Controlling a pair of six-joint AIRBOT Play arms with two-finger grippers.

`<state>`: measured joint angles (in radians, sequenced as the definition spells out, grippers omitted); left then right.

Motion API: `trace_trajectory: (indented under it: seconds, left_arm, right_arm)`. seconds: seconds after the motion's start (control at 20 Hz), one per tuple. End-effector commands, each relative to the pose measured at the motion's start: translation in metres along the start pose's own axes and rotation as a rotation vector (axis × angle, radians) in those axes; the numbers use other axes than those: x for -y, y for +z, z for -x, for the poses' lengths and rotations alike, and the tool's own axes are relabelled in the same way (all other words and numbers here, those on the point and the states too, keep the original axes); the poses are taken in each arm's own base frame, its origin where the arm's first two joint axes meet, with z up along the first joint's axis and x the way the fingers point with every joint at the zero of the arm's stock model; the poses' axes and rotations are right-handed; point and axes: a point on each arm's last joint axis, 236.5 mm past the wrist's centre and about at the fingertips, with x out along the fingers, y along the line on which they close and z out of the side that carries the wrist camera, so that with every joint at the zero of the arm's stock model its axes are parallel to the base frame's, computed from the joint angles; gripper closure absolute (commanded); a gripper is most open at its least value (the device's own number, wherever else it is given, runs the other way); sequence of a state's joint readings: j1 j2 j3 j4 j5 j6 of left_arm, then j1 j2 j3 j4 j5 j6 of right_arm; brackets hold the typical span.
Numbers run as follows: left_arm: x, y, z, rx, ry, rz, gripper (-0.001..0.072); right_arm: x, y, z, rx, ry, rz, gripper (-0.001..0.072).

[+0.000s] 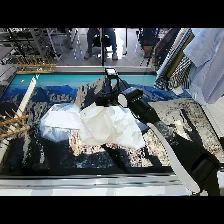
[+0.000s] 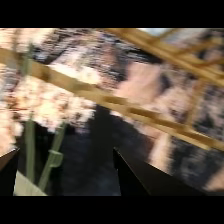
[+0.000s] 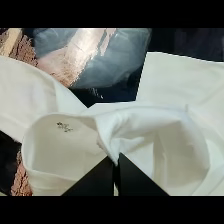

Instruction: Fold the clothes and pants, and hang the long-sleeved shirts on hangers.

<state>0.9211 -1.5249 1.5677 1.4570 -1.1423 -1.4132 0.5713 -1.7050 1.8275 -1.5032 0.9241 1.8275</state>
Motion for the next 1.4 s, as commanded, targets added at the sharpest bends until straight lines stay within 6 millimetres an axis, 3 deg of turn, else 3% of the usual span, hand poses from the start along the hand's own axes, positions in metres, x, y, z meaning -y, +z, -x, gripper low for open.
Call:
trace_trajectory:
  seconds: [0.0, 0.1, 0.3, 0.8, 0.95, 1.0, 1.1, 1.15, 1.35]
  left_arm:
    - [-0.028, -0.003, -0.026, -0.019, 0.071, -0.048, 0.0122]
    - [-0.015, -0.009, -0.044, -0.05, 0.021, -0.03, 0.0269]
    - [-0.003, -0.019, -0.056, -0.095, -0.011, -0.029, 0.0271]
    - [-0.006, -0.035, -0.088, -0.158, -0.016, -0.01, 0.0271]
    - [-0.006, -0.031, -0.09, -0.138, -0.013, -0.01, 0.0275]
    - [-0.007, -0.03, -0.09, -0.134, -0.013, -0.01, 0.0344]
    - [-0.007, -0.029, -0.09, -0.13, -0.012, -0.01, 0.0567]
    - [-0.007, -0.029, -0.09, -0.13, -0.012, -0.01, 0.0638]
    - [-0.006, -0.03, -0.09, -0.138, -0.014, -0.01, 0.0642]
  right_arm:
    - [-0.001, -0.001, 0.0, -0.002, 0.002, 0.001, 0.0695]
    - [-0.003, -0.002, 0.0, -0.006, 0.008, -0.001, 0.0695]
    - [-0.008, -0.01, -0.001, -0.034, 0.007, 0.01, 0.0694]
    - [-0.006, -0.016, 0.0, -0.06, 0.0, 0.012, 0.0694]
    - [-0.006, -0.016, 0.0, -0.06, 0.0, 0.012, 0.0694]
    - [-0.006, -0.016, 0.0, -0.06, 0.0, 0.012, 0.0694]
    - [-0.006, -0.016, 0.0, -0.06, 0.0, 0.012, 0.0694]
    - [-0.006, -0.016, 0.0, -0.06, 0.0, 0.012, 0.0694]
    - [-0.006, -0.017, 0.0, -0.062, -0.001, 0.012, 0.0694]
